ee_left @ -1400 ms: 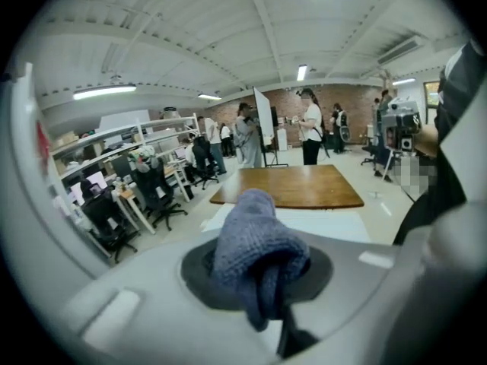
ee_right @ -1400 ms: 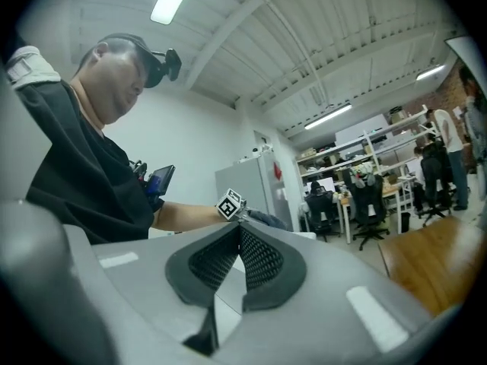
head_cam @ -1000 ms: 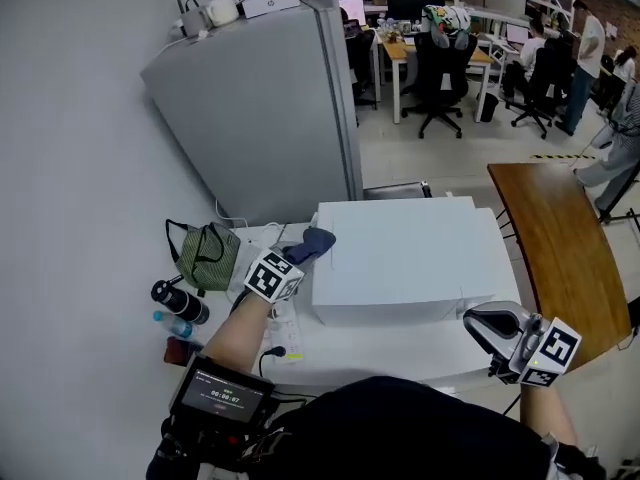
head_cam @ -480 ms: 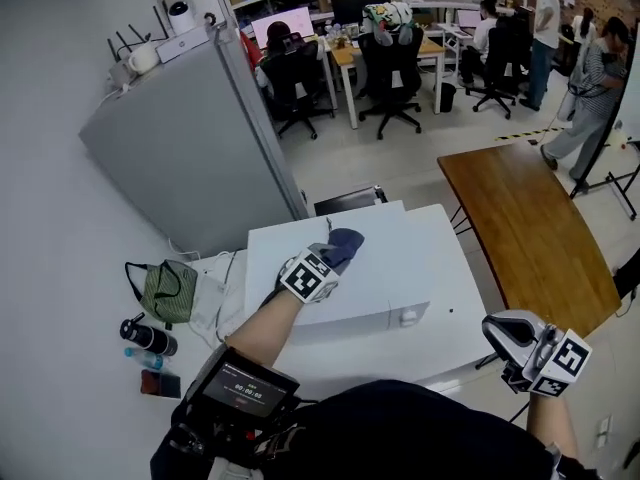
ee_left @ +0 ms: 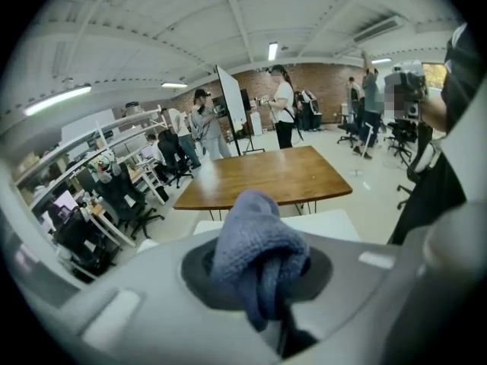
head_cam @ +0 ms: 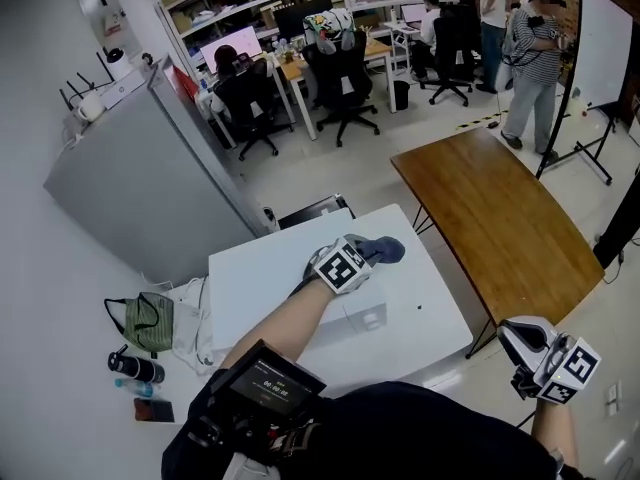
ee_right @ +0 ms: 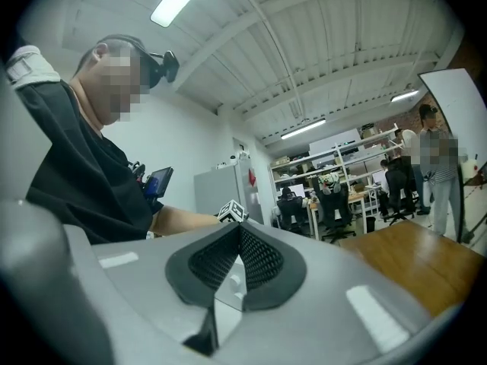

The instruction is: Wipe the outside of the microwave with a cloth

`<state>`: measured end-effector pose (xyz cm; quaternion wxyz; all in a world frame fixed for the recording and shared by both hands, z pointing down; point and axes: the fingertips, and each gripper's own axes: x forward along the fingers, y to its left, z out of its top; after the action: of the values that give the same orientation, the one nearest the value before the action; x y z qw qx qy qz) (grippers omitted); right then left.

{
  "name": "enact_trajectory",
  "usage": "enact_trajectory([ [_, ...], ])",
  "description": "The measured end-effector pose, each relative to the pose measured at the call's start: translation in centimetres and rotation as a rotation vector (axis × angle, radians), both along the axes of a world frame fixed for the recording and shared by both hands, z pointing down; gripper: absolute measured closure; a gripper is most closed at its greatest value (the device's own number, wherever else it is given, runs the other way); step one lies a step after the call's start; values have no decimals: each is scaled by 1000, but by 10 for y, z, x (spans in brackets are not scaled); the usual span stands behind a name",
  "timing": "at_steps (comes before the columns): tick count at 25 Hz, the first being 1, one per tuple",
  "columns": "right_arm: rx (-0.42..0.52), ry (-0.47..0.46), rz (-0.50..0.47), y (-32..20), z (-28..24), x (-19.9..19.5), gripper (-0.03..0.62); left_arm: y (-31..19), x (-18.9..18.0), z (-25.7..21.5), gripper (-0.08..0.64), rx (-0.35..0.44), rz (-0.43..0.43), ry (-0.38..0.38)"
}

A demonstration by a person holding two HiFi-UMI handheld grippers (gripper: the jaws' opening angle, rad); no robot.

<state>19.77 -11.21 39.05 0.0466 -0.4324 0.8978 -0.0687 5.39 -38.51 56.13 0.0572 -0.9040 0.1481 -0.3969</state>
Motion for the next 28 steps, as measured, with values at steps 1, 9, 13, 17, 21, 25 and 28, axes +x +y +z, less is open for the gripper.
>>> enact_trajectory([
  [1, 7, 6, -19, -1, -2, -13, 588, 2, -16, -9, 502, 11, -18, 25],
  [9, 42, 61, -268, -15, -20, -199, 588, 14, -324, -49, 502, 75, -405, 78],
  [13, 17, 78, -356, -13, -17, -263, 588, 38, -422, -23, 502, 66, -532, 36],
  [17, 18, 87, -394, -13, -21, -278, 588, 44, -422, -9, 502, 94, -545, 40],
  [21, 35, 70, -382, -15, -22, -236, 588, 44, -368, -6, 503, 76, -508, 16],
  [25, 41, 51, -335, -15, -15, -155, 588, 31, -256, -1, 503, 66, -423, 15],
  [28, 39, 42, -270, -13, -9, -84, 588, 15, -150, 1, 503, 81, -324, 12],
])
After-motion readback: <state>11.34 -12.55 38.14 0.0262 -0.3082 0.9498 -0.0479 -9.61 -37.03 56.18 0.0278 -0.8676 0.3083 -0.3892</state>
